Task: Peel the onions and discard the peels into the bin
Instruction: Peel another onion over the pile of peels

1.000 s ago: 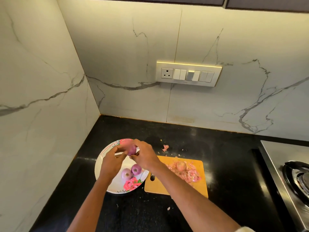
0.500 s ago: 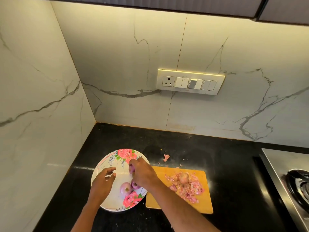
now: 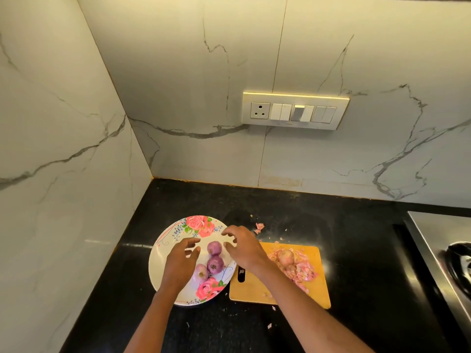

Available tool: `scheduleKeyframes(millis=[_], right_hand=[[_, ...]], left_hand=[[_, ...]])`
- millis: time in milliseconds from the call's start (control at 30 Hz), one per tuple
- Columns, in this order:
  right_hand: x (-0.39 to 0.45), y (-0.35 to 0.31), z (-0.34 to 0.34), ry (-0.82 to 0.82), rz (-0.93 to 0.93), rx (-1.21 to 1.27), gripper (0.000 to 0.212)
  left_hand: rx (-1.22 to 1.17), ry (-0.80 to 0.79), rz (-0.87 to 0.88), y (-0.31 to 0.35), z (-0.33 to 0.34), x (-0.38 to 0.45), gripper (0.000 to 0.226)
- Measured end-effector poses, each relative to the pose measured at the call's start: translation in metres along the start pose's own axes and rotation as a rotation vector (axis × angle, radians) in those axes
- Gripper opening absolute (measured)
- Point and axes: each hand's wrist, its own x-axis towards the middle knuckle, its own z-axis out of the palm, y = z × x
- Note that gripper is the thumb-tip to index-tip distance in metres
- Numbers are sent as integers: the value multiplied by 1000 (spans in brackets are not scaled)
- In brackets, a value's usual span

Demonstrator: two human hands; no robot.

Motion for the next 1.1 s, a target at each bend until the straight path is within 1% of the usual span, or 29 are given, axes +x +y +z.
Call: scheduleKeyframes(millis=[167, 300, 367, 467, 567, 667, 833, 900, 967, 1000, 1100], right_hand=[[-31, 40, -36, 152, 78, 140, 29], [-60, 82, -63, 266, 181, 172, 34], [-71, 99, -70, 287, 222, 147, 34], [-80, 116, -65, 255, 248, 63, 36], [-84, 125, -53, 226, 233, 4, 45], [-86, 128, -40, 243, 218, -32, 50], [-82, 126, -41, 295, 187, -95, 43], [-81, 125, -46, 304, 170, -48, 43], [-83, 121, -54, 297, 141, 54, 44], [-85, 117, -58, 283, 117, 94, 45], [-93, 106, -67, 264, 26, 147, 51]], left_hand=[[-32, -13, 86, 33, 25, -6, 21], [-51, -99, 122, 62, 62, -14, 20], [-59, -158, 122, 71, 84, -19, 19], [-79, -219, 112, 77, 110, -28, 18], [-121, -244, 78, 80, 130, -39, 16], [-160, -229, 23, 82, 142, -48, 16], [-164, -234, 5, 82, 145, -51, 16], [-151, -216, 2, 83, 141, -51, 15], [-158, -205, 12, 84, 136, -50, 13], [-161, -215, 21, 85, 135, -50, 15], [-191, -299, 51, 93, 133, -54, 30]])
